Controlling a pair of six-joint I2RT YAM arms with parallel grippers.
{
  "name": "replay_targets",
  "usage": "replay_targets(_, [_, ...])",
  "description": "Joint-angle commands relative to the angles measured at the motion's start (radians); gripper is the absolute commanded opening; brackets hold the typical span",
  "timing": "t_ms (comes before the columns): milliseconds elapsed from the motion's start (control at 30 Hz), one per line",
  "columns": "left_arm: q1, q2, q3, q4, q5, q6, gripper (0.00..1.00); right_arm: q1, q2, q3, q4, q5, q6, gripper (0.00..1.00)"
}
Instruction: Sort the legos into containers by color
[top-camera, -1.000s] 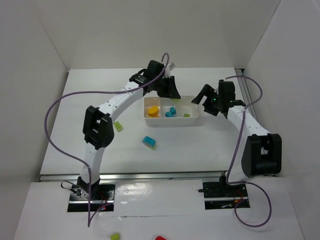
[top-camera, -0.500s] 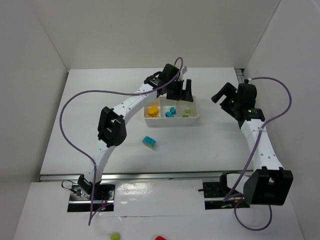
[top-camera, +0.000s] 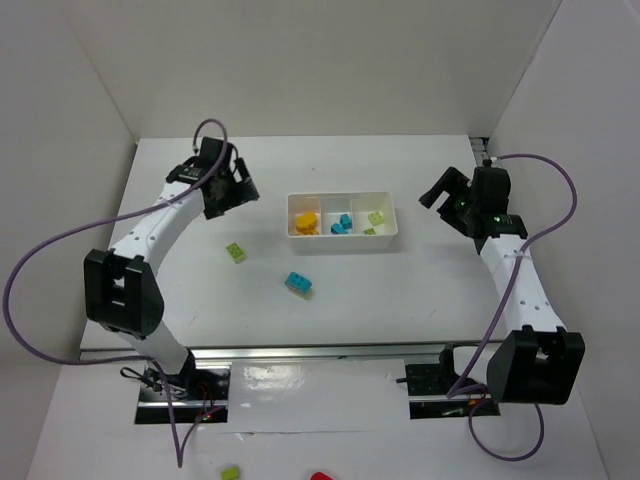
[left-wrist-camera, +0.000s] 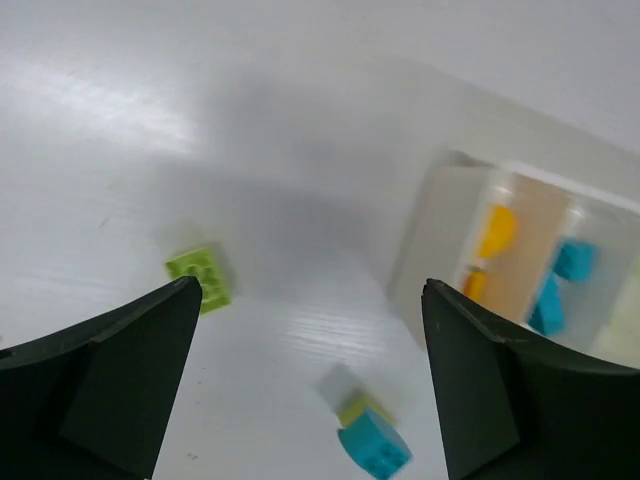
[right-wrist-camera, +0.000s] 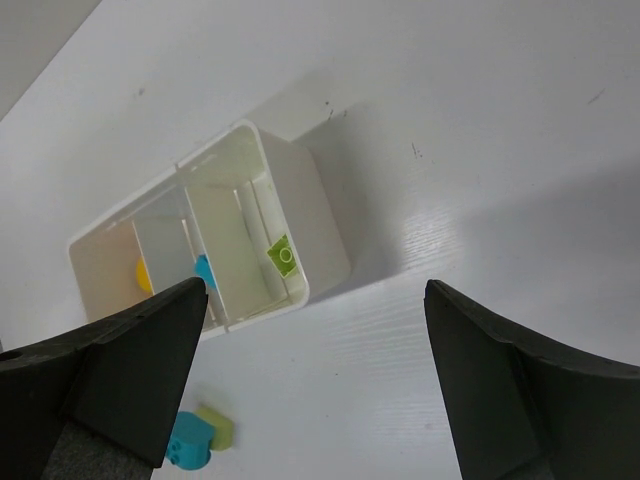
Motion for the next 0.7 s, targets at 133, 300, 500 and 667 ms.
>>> replay_targets(133, [0.095, 0.092, -0.196, -0.031, -0.033, -0.173, 1.00, 0.032, 0.042, 0.020, 0.051, -0.036, -0.015, 0.97])
replay_targets(300, [0.085, 0.173, -0.219, -0.021, -0.062, -0.257, 0.98, 0.041, 0.052, 0.029, 0.042, -0.027, -0.024, 0.97])
replay_targets(500, [0.108, 0.238, -0.218, -0.021, -0.062, -0.268, 0.74, 0.041, 0.062, 0.038, 0.033, -0.016, -0.024, 0.97])
replay_targets(667, [0.098, 0.229, -0.218, -0.021, -0.062, -0.259, 0.60, 0.041, 0.071, 0.047, 0.033, -0.016, -0.024, 0.97])
